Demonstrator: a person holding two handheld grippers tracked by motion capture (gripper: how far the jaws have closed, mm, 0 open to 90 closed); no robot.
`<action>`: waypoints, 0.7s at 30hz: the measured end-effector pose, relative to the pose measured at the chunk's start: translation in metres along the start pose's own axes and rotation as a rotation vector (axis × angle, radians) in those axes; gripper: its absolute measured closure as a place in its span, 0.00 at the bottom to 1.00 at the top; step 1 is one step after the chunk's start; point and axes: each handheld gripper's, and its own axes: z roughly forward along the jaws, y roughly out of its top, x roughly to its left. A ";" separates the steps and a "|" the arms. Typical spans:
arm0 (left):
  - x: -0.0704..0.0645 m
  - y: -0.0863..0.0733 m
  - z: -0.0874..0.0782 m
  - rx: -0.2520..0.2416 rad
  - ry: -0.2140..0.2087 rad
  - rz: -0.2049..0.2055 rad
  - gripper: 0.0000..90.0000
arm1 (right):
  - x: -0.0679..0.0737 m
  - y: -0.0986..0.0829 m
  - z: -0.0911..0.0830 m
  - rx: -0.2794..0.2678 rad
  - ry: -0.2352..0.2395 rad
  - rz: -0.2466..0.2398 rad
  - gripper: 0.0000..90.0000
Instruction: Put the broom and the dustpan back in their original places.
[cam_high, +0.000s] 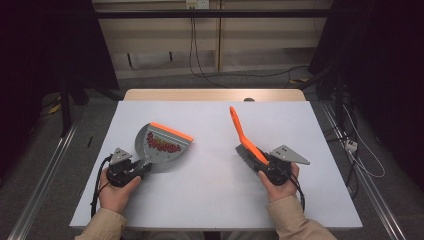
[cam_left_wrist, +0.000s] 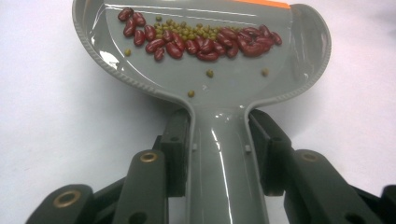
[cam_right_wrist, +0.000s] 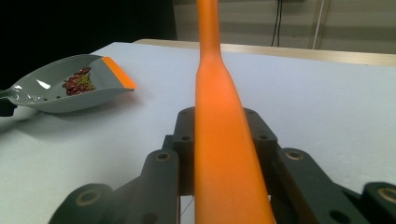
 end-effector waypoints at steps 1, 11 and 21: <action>0.001 0.000 0.000 -0.002 0.003 -0.008 0.70 | 0.000 0.000 0.000 0.001 -0.002 -0.002 0.79; 0.005 -0.003 0.001 0.012 0.041 -0.040 0.70 | 0.000 -0.001 -0.001 -0.001 -0.001 -0.004 0.79; -0.002 -0.006 0.000 0.018 0.020 -0.031 0.69 | -0.006 -0.004 -0.004 0.013 -0.018 -0.001 0.79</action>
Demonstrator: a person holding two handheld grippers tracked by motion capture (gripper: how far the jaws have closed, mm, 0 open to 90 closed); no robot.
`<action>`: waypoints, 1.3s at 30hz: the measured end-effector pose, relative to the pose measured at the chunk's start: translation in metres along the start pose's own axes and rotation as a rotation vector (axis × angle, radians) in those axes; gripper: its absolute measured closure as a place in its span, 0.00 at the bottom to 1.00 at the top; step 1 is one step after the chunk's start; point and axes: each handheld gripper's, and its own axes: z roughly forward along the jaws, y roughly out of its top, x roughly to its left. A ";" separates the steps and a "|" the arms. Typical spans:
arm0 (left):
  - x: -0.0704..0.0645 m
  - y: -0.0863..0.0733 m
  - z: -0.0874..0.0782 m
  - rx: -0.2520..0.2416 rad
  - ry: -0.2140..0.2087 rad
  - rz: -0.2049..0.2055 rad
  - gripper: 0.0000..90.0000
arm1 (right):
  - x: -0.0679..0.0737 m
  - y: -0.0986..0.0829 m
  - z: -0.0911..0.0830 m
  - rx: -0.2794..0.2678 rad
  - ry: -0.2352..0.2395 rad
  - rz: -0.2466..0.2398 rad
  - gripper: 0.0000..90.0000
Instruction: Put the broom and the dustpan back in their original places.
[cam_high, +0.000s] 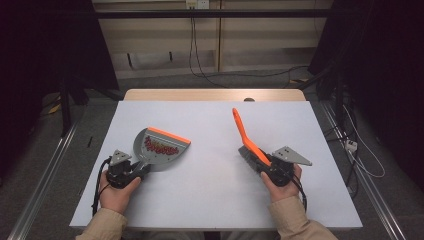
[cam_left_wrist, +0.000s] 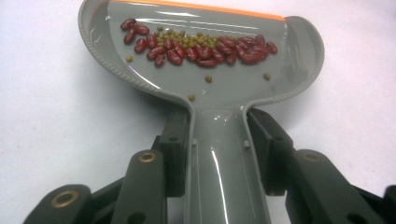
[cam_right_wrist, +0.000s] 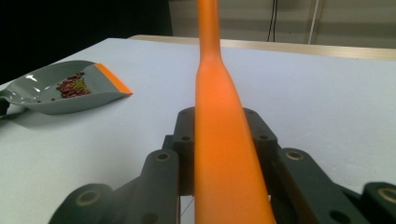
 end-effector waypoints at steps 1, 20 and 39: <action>-0.001 0.000 -0.001 -0.006 -0.006 0.003 0.68 | 0.000 0.000 0.000 0.003 -0.001 -0.001 0.79; -0.028 -0.007 -0.013 -0.026 -0.129 0.066 0.51 | -0.009 -0.015 0.008 0.065 0.032 0.083 0.79; -0.028 -0.005 -0.018 -0.070 -0.157 0.049 0.26 | -0.033 -0.028 -0.021 0.178 -0.109 0.075 0.52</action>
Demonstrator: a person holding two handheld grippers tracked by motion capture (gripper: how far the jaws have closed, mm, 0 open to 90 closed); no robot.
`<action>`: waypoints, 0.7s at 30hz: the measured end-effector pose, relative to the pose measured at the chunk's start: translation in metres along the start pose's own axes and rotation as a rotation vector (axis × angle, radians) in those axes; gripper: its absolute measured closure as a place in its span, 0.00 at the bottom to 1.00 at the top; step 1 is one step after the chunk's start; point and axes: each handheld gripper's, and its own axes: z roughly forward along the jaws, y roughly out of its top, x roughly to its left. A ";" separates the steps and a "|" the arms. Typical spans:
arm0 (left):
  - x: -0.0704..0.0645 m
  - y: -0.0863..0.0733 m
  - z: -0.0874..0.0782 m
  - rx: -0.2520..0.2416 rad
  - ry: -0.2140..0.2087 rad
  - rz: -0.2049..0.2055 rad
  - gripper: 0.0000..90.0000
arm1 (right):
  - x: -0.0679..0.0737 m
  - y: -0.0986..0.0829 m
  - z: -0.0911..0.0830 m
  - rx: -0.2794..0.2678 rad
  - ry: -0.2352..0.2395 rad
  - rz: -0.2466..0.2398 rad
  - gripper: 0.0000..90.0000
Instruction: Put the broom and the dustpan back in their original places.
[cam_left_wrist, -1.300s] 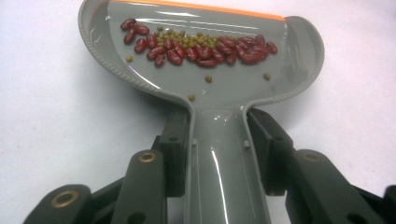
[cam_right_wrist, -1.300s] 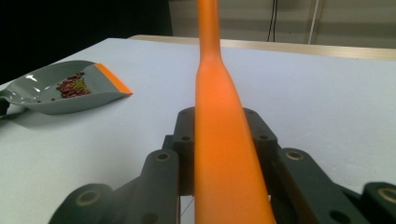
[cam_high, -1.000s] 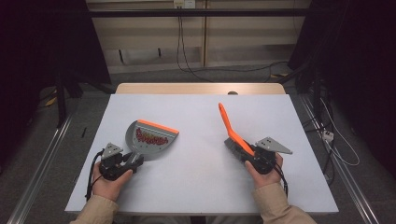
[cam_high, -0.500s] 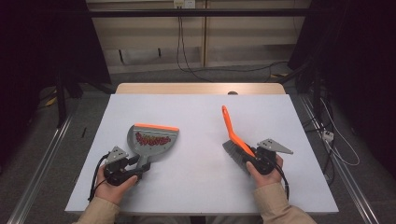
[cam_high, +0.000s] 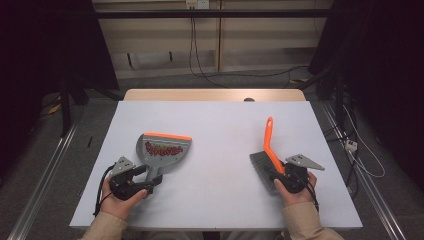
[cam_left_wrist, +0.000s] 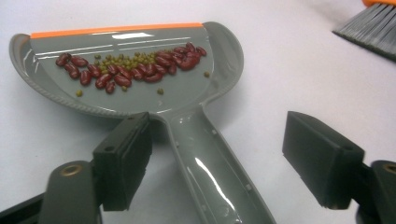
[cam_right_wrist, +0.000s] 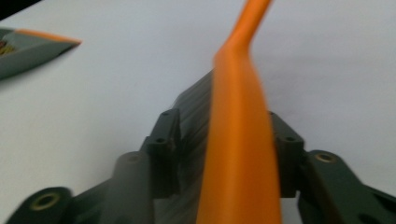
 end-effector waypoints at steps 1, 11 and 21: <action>0.000 0.000 -0.001 -0.001 0.005 0.002 0.25 | 0.000 -0.001 -0.001 0.021 -0.006 0.004 0.48; 0.001 0.004 -0.004 -0.040 0.003 0.008 0.21 | 0.017 -0.009 -0.018 0.083 0.090 -0.054 0.36; 0.002 0.009 -0.005 -0.073 -0.007 0.026 0.17 | 0.009 -0.014 -0.039 0.084 0.086 -0.078 0.22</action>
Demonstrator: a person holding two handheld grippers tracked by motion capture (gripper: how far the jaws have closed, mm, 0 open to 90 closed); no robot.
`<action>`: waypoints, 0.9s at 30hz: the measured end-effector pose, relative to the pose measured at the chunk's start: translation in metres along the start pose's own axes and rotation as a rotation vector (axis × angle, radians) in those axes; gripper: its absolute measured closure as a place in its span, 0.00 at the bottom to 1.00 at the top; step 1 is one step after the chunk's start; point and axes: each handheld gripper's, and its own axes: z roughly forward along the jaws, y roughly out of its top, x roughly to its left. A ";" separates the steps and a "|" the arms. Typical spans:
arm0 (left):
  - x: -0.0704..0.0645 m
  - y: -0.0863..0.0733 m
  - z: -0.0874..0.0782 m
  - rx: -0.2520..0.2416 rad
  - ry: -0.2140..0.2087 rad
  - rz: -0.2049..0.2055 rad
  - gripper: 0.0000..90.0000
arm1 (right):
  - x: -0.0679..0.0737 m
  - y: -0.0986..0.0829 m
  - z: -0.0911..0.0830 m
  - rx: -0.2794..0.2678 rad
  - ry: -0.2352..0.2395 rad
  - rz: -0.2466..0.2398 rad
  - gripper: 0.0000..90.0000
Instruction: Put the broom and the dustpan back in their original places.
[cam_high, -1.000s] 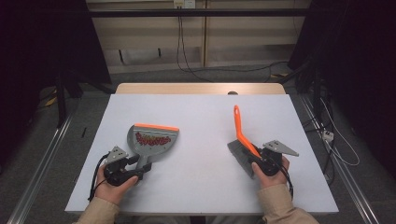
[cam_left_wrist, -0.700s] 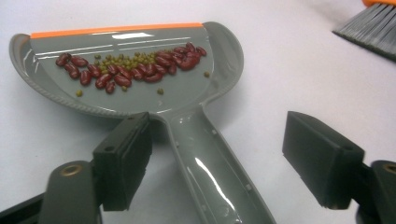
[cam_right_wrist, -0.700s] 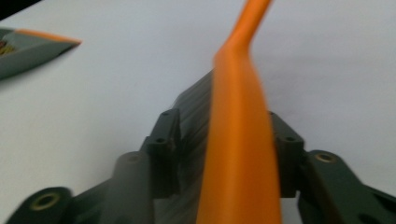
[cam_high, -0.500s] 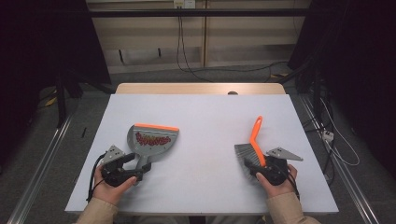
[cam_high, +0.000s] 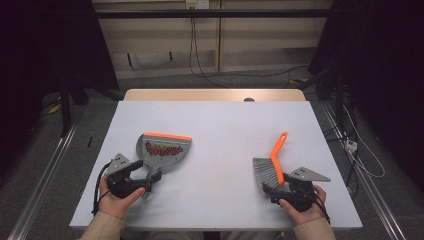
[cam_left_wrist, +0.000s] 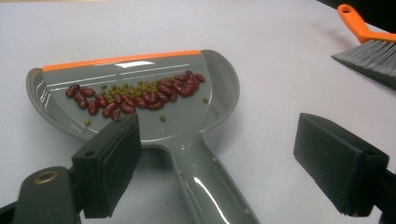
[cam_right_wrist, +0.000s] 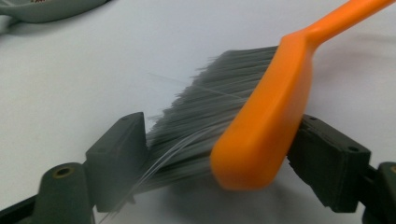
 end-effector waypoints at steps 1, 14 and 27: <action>0.000 0.000 0.000 -0.006 0.002 0.002 0.17 | -0.002 0.000 -0.002 -0.012 -0.004 0.004 0.20; 0.006 0.010 -0.002 -0.086 -0.029 0.020 0.11 | -0.013 0.006 -0.009 -0.121 0.007 -0.050 0.15; 0.012 0.011 -0.005 -0.179 -0.117 0.051 0.06 | -0.019 0.002 -0.002 -0.126 0.019 -0.035 0.12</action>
